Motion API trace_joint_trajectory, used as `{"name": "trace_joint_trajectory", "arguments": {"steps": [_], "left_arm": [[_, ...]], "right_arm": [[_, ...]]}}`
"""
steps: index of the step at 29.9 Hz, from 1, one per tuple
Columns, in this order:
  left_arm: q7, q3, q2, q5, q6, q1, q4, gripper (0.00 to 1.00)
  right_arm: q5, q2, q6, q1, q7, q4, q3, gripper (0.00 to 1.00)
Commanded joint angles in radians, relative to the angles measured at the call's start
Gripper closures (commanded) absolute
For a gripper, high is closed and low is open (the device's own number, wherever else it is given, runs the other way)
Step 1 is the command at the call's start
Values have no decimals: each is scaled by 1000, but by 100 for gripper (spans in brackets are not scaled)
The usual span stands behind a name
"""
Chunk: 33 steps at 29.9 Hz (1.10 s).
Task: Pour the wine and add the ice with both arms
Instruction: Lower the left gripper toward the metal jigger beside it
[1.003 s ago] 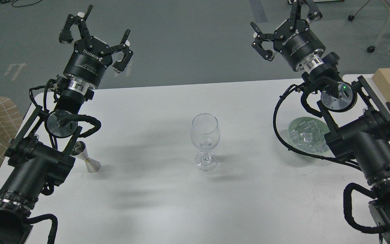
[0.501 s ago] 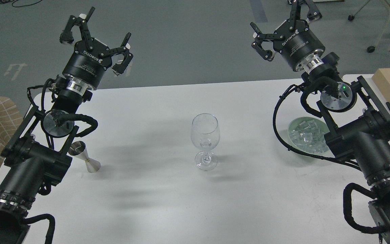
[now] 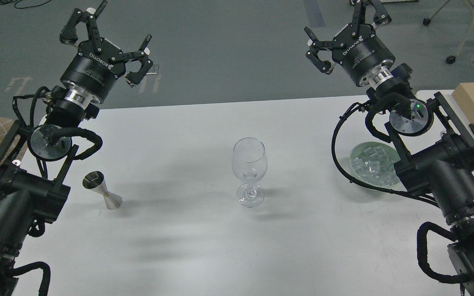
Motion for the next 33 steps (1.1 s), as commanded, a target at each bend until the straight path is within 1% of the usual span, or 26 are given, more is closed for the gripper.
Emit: {"name": "trace_joint_trajectory", "arguments": {"steps": [1,2,4,6,8,10,12,13,14,16,18,21,22,24,26,27,30,32,33], "left_arm": [[31,-16,22,-1,62,46,-77,2],[42,-22,26,-2,72,57,-89,2],[79,-50,35,-19,111,98,-132,2],[96,-63,48,-30,125,129,-157,2],[96,-67,63,-30,131,146,-174,2],[96,-68,83,-30,163,166,-200,2],[99,-68,101,-29,247,184,-240,2],[100,-68,108,-27,273,187,-252,2],[103,-70,115,-29,324,189,-273,2],[109,-77,123,-29,359,190,-293,2],[143,-103,121,-29,407,207,-335,2],[171,-163,111,-29,451,247,-402,2],[171,-163,111,-29,451,247,-402,2],[183,-194,105,-32,477,288,-447,2],[183,-229,92,-32,477,333,-465,2],[183,-258,73,-32,476,362,-473,2],[188,-295,42,-33,476,399,-488,2],[204,-327,4,-33,476,456,-516,2],[206,-333,-6,-35,476,468,-522,2]], "right_arm": [[0,6,0,0,0,0,0,0],[0,6,0,0,-2,0,0,0],[0,6,0,0,-2,0,0,0],[0,6,0,0,-2,-1,-2,0],[0,6,0,0,-2,-1,-2,0],[0,6,0,0,-2,-1,-2,0],[0,8,0,0,-2,-1,-3,0],[0,8,0,0,-2,-1,-3,0],[0,9,0,0,-2,-1,-3,0],[0,11,0,0,-2,-1,-3,0],[0,11,0,0,-2,-1,-3,0],[0,11,0,0,-2,-1,-6,0],[0,11,0,0,-2,-1,-6,0],[0,11,0,-1,-2,-1,-6,0],[0,12,0,-1,-2,-1,-8,0],[0,12,0,-3,-2,-1,-8,0],[0,12,0,-3,-2,-1,-9,0],[-2,17,0,-5,-2,-3,-11,0],[-2,18,0,-5,-2,-3,-11,0]]}}
